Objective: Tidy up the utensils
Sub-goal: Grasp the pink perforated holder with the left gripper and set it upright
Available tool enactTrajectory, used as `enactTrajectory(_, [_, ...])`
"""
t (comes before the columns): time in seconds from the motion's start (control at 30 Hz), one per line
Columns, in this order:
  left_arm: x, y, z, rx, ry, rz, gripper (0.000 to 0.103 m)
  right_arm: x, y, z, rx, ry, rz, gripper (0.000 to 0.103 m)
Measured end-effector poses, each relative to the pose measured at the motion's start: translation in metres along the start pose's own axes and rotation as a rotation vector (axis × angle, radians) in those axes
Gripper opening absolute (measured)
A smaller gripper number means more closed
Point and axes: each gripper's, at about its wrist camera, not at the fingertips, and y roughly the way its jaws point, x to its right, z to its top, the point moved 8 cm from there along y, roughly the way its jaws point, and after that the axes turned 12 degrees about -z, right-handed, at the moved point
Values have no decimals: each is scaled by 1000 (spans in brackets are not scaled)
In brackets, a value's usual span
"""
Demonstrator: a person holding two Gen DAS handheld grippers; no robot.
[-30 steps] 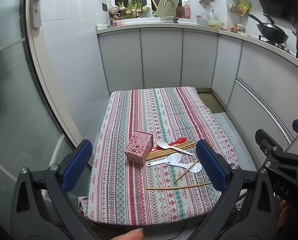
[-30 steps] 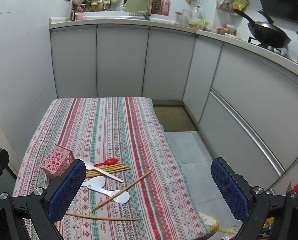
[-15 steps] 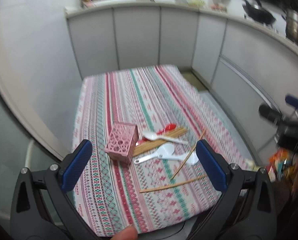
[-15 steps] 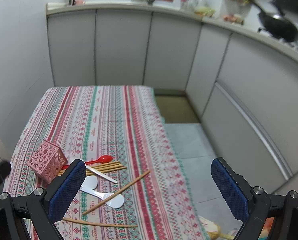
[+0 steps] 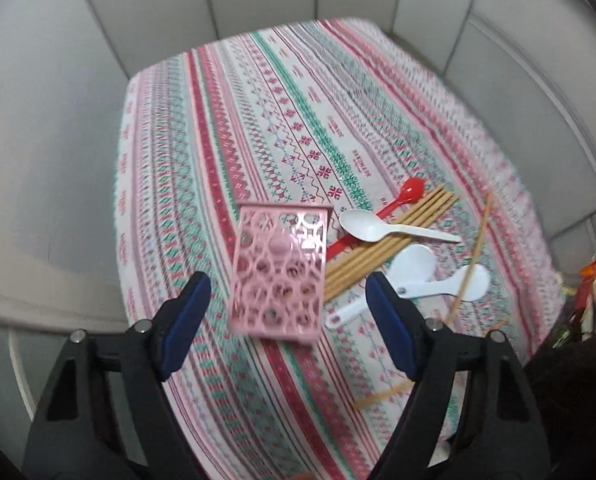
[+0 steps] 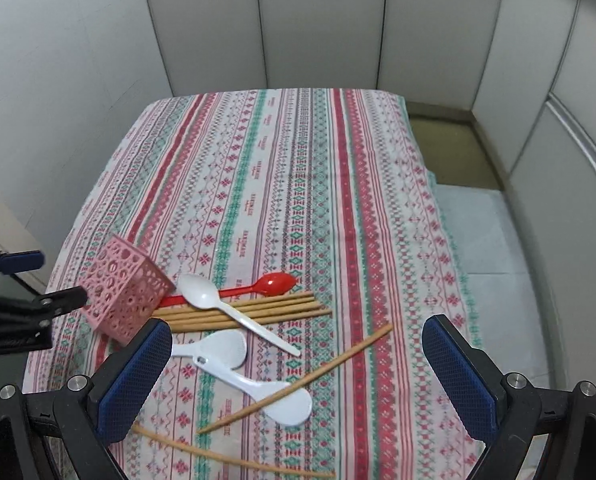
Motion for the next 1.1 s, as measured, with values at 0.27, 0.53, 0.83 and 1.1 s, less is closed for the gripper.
enactTrajectory(0.27, [-15,66,21,-203,52,142,80,17,50,-5,-99,51,16,103])
enactTrajectory(0.53, [-21,77,25,-186,46,155,74,17,69,-12,-149,47,27,103])
enactTrajectory(0.83, [-40,19,43,236,-20,121,73,3,71,-14,-155,30,40,103])
enactTrajectory(1.1, [-63,26,18,364,-110,101,72,-12,70,-14,-150,12,59,103])
